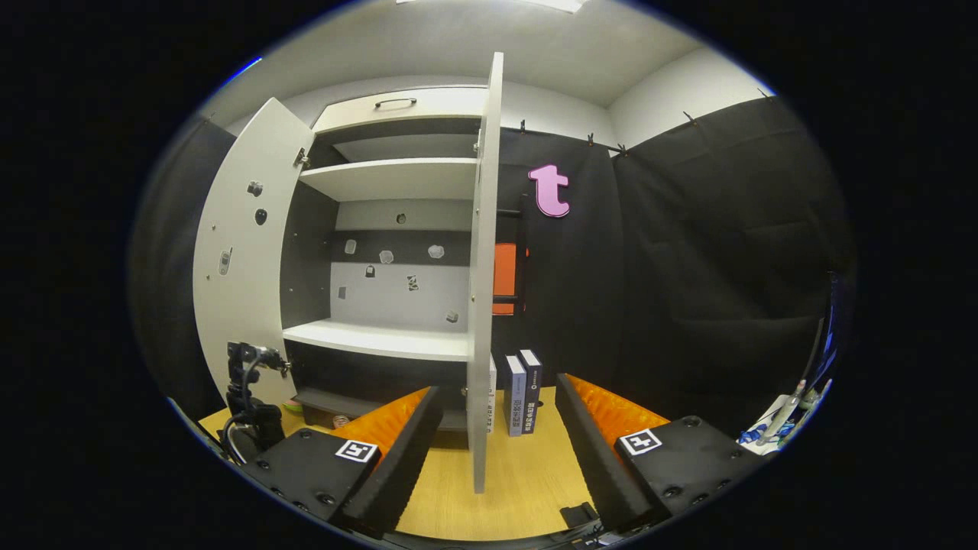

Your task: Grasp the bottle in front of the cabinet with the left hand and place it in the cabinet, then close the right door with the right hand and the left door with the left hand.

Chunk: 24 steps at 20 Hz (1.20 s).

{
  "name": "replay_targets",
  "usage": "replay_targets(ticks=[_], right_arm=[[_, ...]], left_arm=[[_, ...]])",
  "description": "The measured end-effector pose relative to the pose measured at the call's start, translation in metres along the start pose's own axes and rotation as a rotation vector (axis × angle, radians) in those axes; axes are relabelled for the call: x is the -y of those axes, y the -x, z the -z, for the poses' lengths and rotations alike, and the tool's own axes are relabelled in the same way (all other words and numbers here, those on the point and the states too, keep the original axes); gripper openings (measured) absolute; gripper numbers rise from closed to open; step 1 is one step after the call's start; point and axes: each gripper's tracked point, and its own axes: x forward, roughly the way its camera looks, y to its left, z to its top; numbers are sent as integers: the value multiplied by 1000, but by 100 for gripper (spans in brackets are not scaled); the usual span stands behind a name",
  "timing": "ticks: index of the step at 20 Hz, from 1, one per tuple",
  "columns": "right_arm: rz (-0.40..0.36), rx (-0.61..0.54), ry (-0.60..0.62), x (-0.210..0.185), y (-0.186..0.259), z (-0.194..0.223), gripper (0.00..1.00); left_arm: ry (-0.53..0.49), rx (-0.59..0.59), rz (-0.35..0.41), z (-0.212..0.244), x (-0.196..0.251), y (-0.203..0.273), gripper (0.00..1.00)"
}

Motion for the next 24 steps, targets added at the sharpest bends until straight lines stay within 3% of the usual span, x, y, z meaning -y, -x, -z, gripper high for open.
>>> replay_targets(ticks=[5, 6, 7, 10, 11, 12, 13, 16, 20, 24], right_arm=[[2, -24, -11, 18, -7, 8, 99], [2, -31, -19, 21, -8, 10, 90], [6, -39, -24, 25, -8, 13, 99], [16, -64, -23, 36, -11, 22, 99], [17, -69, -22, 38, -11, 25, 90], [13, -73, -27, 39, -12, 26, 99], [10, -74, -34, 39, -11, 26, 99], [13, -77, -38, 42, -11, 28, 99], [8, -67, -24, 42, -13, 22, 98], [-9, -60, -13, 40, -13, 12, 99]], left_arm=[[-8, -63, -59, 27, -15, -33, 96], [-6, -68, -60, 29, -16, -38, 95], [-10, -68, -66, 29, -17, -42, 96], [-12, -83, -91, 33, -23, -60, 96], [-7, -91, -78, 35, -21, -66, 96], [-7, -94, -76, 34, -21, -68, 95], [-18, -93, -72, 30, -21, -69, 94], [-80, -68, -58, 12, -17, -65, 77], [-61, -65, -3, -22, -2, -44, 77], [-35, -47, 40, -82, 11, -11, 76]])
